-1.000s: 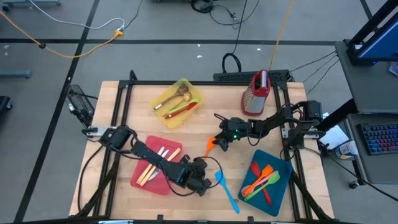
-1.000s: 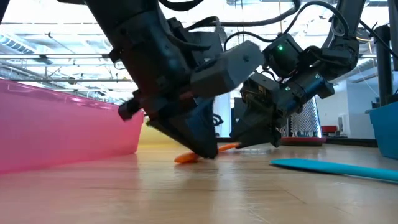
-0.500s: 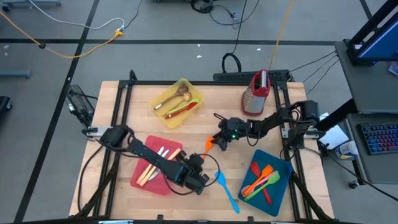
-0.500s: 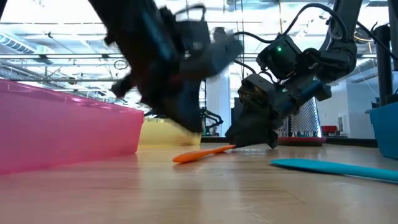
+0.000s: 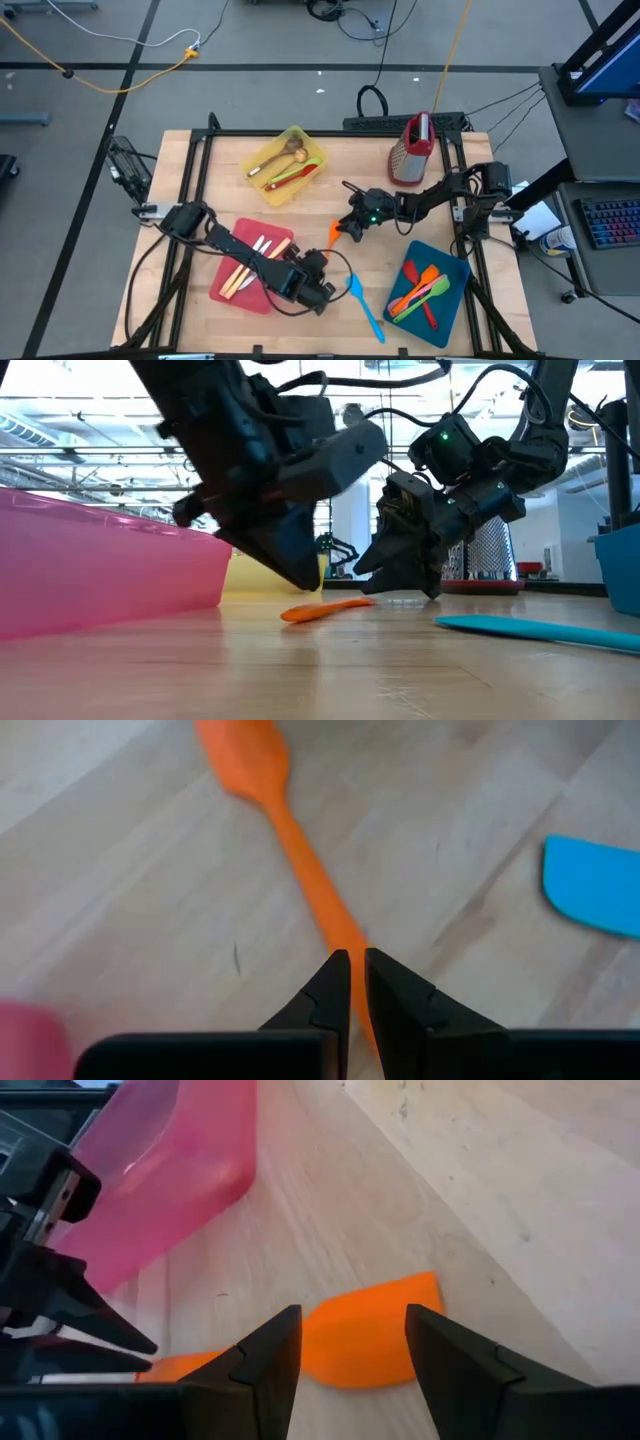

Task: Pick & Place Kitchen Items
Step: Put the orange baking spatula into the blue bin

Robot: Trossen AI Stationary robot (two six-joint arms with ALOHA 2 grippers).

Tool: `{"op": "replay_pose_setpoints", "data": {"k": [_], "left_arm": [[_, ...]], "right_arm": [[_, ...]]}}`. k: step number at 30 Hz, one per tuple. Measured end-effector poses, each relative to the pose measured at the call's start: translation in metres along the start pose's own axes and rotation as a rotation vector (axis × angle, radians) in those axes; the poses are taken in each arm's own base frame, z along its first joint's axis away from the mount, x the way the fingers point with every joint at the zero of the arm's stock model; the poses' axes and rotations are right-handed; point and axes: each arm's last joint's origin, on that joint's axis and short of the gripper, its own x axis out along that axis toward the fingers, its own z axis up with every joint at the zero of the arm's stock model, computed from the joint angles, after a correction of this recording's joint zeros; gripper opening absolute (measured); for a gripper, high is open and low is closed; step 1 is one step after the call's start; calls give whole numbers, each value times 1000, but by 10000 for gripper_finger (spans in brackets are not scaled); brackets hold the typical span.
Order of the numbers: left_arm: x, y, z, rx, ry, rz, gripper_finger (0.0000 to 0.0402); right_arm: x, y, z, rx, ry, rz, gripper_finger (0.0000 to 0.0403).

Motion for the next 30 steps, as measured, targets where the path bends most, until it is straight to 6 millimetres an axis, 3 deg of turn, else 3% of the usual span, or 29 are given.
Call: {"op": "replay_pose_setpoints", "data": {"k": [5,11,16,24,30], "left_arm": [[6,-2,9,20,-13,-44,37],[9,1,9,35,12,-22,37],[3,1,3,5,26,-16,37],[-10,-2,-2,-18,44,-33,37],[-2,-1,-1,-34,59,-29,37]], "right_arm": [[1,1,-3,-43,16,-8,173],[-9,7,7,-47,-51,-70,173],[-12,7,13,-3,-5,-265,173],[-4,14,17,67,-14,-225,173],[-1,23,9,123,16,-192,173]]}}
